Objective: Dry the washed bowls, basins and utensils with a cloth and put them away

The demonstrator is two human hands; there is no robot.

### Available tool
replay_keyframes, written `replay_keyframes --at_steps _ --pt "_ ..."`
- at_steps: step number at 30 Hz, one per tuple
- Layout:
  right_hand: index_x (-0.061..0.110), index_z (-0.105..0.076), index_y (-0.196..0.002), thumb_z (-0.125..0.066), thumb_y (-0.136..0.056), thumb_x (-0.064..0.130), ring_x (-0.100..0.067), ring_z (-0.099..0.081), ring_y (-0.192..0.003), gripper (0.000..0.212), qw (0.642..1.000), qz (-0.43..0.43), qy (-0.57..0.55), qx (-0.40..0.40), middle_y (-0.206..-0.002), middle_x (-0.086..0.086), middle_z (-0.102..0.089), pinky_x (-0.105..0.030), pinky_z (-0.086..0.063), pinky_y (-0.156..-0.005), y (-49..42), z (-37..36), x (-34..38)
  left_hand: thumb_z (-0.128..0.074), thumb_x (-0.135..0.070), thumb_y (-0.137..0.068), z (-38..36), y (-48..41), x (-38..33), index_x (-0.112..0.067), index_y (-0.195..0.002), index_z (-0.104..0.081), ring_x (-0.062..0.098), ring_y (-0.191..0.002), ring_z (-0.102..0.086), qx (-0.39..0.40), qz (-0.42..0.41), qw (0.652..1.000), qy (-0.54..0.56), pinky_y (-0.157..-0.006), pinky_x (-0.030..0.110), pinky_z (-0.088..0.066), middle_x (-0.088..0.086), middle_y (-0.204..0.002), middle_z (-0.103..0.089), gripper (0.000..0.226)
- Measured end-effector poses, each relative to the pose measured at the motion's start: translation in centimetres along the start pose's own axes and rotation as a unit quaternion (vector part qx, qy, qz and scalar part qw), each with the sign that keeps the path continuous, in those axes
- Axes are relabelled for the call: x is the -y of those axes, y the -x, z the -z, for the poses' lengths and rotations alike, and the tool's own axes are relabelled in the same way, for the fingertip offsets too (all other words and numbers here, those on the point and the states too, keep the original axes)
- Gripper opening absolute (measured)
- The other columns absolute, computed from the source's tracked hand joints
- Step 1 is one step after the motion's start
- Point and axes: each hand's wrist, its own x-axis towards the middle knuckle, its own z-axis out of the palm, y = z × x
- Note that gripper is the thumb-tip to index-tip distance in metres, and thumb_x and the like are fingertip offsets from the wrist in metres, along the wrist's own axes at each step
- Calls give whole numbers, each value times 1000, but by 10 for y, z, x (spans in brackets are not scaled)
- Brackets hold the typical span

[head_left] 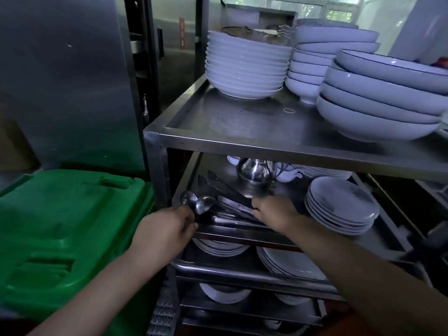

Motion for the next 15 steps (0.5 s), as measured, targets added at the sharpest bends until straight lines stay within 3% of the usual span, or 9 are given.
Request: replay_keyframes --at_steps 7,9,12,15 --pt "15 -59 -110 -50 -91 24 -29 -58 -99 23 992 -125 -21 -19 -105 -7 -61 -30 -39 -67 82 5 3 -54 -40 -89 -32 -17 -25 -29 -93 -60 12 -90 -60 89 -89 990 62 -63 23 -33 -11 -97 -63 13" --pt "12 -67 -92 -63 -71 11 -30 -65 -75 21 990 -118 -30 -69 -83 -8 -65 -28 -46 -52 109 14 5 -57 -38 -87 -39 -20 -37 -27 -90 -62 12 -88 -61 87 -130 985 76 -62 23 -32 -10 -94 -64 12" --pt "16 -66 -69 -77 -45 0 -23 -59 -49 32 987 -134 36 -86 -60 -1 -59 -20 -29 -37 144 29 1 -63 -32 -84 -34 -23 -61 -22 -87 -65 17 -86 -63 69 -168 980 86 -61 24 -33 -7 -89 -66 11" --pt "17 -58 -62 -76 -51 -3 -23 -53 -42 29 983 -129 36 -128 -54 -2 -54 -21 -26 -36 164 53 -4 -66 -31 -81 -20 -24 -83 -21 -84 -65 21 -83 -64 26 -209 975 69 -60 26 -37 -4 -84 -67 11"
